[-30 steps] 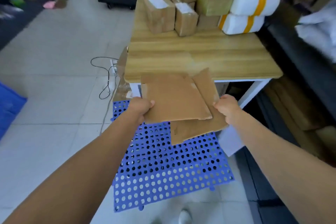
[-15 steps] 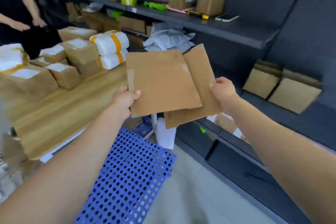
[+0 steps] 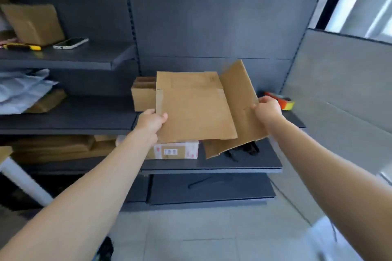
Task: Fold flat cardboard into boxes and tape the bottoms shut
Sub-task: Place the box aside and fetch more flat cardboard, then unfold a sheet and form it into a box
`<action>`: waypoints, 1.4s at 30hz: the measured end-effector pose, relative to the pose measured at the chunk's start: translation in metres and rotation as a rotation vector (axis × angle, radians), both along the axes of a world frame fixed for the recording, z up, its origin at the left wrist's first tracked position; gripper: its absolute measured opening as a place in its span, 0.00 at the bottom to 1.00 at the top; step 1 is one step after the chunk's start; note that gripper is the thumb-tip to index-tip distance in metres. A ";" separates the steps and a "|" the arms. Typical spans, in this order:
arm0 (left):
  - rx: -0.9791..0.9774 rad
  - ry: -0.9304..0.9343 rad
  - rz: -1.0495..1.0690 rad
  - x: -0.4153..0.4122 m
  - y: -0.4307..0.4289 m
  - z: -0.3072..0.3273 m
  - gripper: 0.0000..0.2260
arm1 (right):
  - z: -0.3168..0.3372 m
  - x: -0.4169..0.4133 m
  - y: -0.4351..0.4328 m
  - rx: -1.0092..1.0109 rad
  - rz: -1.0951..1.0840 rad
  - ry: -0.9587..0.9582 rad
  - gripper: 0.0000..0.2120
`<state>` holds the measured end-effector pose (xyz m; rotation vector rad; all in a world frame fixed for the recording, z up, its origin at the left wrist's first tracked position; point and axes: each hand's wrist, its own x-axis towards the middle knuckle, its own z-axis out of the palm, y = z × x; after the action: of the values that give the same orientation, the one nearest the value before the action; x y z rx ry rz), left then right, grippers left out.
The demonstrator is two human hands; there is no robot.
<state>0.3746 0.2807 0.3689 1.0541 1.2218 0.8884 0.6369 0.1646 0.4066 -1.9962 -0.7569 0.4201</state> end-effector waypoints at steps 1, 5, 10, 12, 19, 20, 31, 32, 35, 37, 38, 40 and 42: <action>0.003 0.012 -0.027 0.027 -0.003 0.000 0.14 | -0.001 0.024 -0.009 0.007 -0.039 0.012 0.10; 0.033 0.055 -0.081 0.123 -0.009 -0.007 0.15 | -0.004 0.109 -0.032 0.035 -0.130 0.056 0.13; 0.025 0.092 -0.037 0.213 -0.015 -0.023 0.13 | -0.009 0.191 -0.043 0.007 -0.191 -0.013 0.09; 0.002 0.099 -0.033 0.241 -0.013 -0.030 0.14 | -0.013 0.214 -0.042 -0.005 -0.213 -0.030 0.09; -0.019 0.146 -0.029 0.309 0.017 -0.050 0.15 | -0.028 0.277 -0.020 -0.030 -0.236 -0.028 0.10; -0.024 0.154 -0.026 0.316 0.025 -0.053 0.14 | -0.029 0.284 -0.014 -0.036 -0.234 -0.039 0.10; -0.109 0.258 -0.007 0.376 0.125 -0.097 0.19 | -0.030 0.354 0.084 -0.153 -0.143 -0.246 0.12; -0.113 0.276 -0.002 0.379 0.133 -0.100 0.19 | -0.030 0.357 0.095 -0.167 -0.126 -0.254 0.12; -0.116 0.335 0.001 0.388 0.157 -0.112 0.19 | -0.036 0.369 0.125 -0.178 -0.082 -0.286 0.10; -0.129 0.393 -0.005 0.393 0.166 -0.121 0.19 | -0.041 0.376 0.139 -0.207 -0.062 -0.289 0.11; -0.133 0.414 -0.013 0.395 0.168 -0.127 0.19 | -0.044 0.378 0.145 -0.224 -0.052 -0.285 0.12; -0.139 0.445 -0.025 0.400 0.171 -0.137 0.17 | -0.048 0.384 0.156 -0.253 -0.027 -0.294 0.12; -0.140 0.463 -0.023 0.405 0.174 -0.145 0.15 | -0.053 0.391 0.164 -0.286 0.000 -0.315 0.12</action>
<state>0.7794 0.4552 0.2239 1.1947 1.6256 0.5433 1.0277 0.3288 0.3539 -2.3651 -0.9324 0.2237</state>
